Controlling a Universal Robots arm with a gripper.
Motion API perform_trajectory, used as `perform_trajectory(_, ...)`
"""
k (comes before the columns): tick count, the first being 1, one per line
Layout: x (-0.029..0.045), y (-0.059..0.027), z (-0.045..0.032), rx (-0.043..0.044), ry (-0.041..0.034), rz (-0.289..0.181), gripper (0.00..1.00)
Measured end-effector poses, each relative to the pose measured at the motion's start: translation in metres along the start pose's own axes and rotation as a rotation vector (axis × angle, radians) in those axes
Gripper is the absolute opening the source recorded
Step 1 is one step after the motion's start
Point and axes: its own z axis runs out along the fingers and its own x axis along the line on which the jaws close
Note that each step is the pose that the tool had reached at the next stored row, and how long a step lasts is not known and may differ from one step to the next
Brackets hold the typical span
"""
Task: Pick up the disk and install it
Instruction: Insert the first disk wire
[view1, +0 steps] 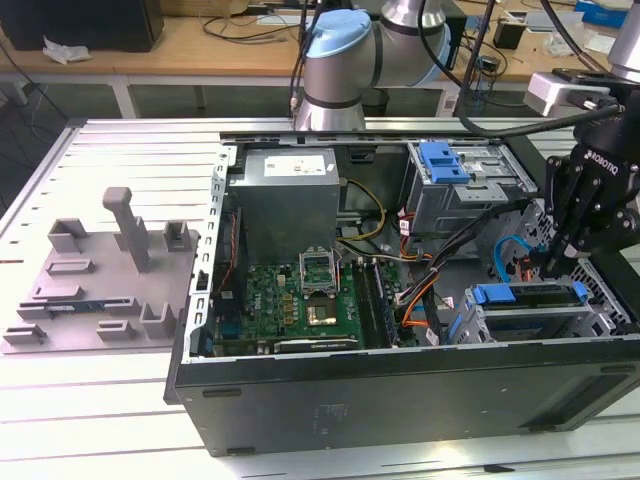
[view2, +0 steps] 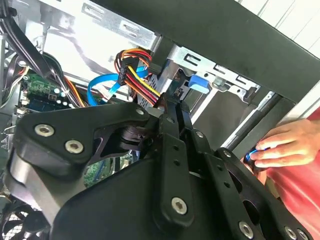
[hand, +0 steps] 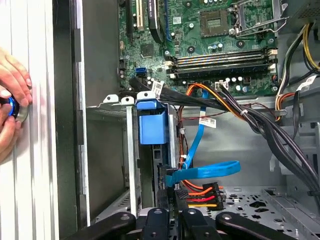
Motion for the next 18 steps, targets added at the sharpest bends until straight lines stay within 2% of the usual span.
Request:
perform_trajectory(2, 0.0051, 0.0003, 0.0008, 0.0009, -0.0138, -0.004, 0.17)
perform_trajectory(4, 0.0084, 0.0006, 0.0014, 0.0013, -0.0240, -0.006, 0.17)
perform_trajectory(5, 0.0116, 0.0010, 0.0021, 0.0015, -0.0363, -0.008, 0.17)
perform_trajectory(7, 0.0149, 0.0014, 0.0027, 0.0016, -0.0497, -0.011, 0.17)
perform_trajectory(9, 0.0200, 0.0018, 0.0037, 0.0020, -0.0781, -0.015, 0.17)
perform_trajectory(16, 0.0200, 0.0018, 0.0037, 0.0020, -0.0803, -0.016, 0.17)
perform_trajectory(18, 0.0206, 0.0018, 0.0038, 0.0018, -0.0840, -0.016, 0.17)
